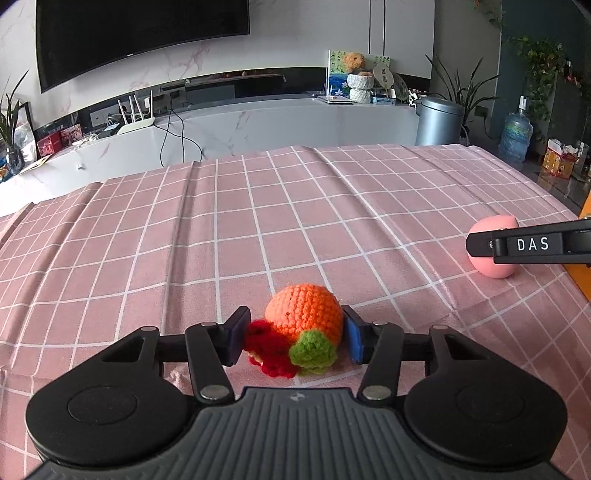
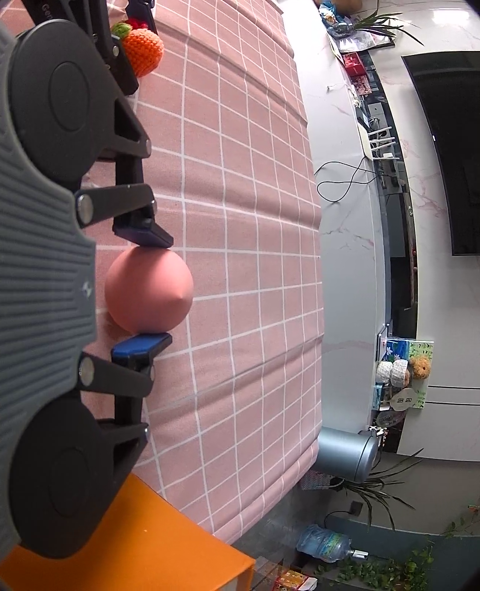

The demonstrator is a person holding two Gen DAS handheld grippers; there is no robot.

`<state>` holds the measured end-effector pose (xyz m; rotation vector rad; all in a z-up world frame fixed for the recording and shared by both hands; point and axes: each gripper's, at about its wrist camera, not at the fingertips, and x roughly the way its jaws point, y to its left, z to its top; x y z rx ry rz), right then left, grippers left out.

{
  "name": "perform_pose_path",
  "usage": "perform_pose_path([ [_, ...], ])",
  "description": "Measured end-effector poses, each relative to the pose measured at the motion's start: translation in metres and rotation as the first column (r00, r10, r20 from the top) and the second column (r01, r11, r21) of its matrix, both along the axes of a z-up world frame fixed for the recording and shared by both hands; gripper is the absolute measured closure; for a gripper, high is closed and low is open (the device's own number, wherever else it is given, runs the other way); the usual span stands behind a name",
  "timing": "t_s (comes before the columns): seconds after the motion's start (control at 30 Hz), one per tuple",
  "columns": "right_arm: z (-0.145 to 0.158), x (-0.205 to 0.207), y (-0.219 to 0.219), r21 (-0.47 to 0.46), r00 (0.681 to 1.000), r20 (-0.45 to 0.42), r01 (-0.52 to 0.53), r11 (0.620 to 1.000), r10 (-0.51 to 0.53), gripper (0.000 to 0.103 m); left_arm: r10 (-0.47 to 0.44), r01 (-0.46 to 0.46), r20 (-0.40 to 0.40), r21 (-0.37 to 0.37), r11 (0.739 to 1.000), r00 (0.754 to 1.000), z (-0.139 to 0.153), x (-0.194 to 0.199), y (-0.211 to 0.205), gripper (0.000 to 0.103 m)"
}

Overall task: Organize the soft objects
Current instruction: 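Grasp the knitted strawberry with the left tool while the right tool grasps the peach ball, then carry the strawberry with the left tool while the right tool carries the peach ball to the box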

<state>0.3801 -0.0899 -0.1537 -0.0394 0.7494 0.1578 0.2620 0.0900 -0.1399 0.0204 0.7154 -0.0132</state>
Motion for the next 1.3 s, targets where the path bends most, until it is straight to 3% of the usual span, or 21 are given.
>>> perform_pose_path([
  [0.13,0.013,-0.009,-0.003,0.039,1.000,0.009,-0.015,0.999,0.014,0.057,0.006,-0.006,0.025,-0.003,1.000,1.000,0.014,-0.011,-0.003,0.044],
  [0.23,0.030,-0.028,0.000,0.008,0.997,0.051,-0.059,0.998,0.058,0.057,0.024,-0.022,0.041,-0.041,0.999,0.999,0.029,-0.024,-0.004,0.044],
  [0.63,0.105,-0.129,-0.050,0.067,0.978,0.139,-0.165,0.984,0.155,0.057,-0.023,0.036,0.125,-0.109,0.993,0.992,0.101,-0.080,-0.037,0.044],
  [0.87,0.134,-0.177,-0.098,0.097,0.974,0.178,-0.160,0.982,0.141,0.057,-0.100,0.122,0.126,-0.185,0.975,0.987,0.115,-0.104,-0.067,0.044],
  [1.0,0.145,-0.200,-0.127,0.099,0.973,0.201,-0.134,0.986,0.112,0.057,-0.161,0.185,0.135,-0.191,0.964,0.978,0.119,-0.110,-0.093,0.044],
  [1.3,0.148,-0.240,-0.200,0.084,0.975,0.219,-0.058,0.995,0.038,0.057,-0.360,0.383,0.141,-0.194,0.903,0.922,0.121,-0.113,-0.178,0.044],
])
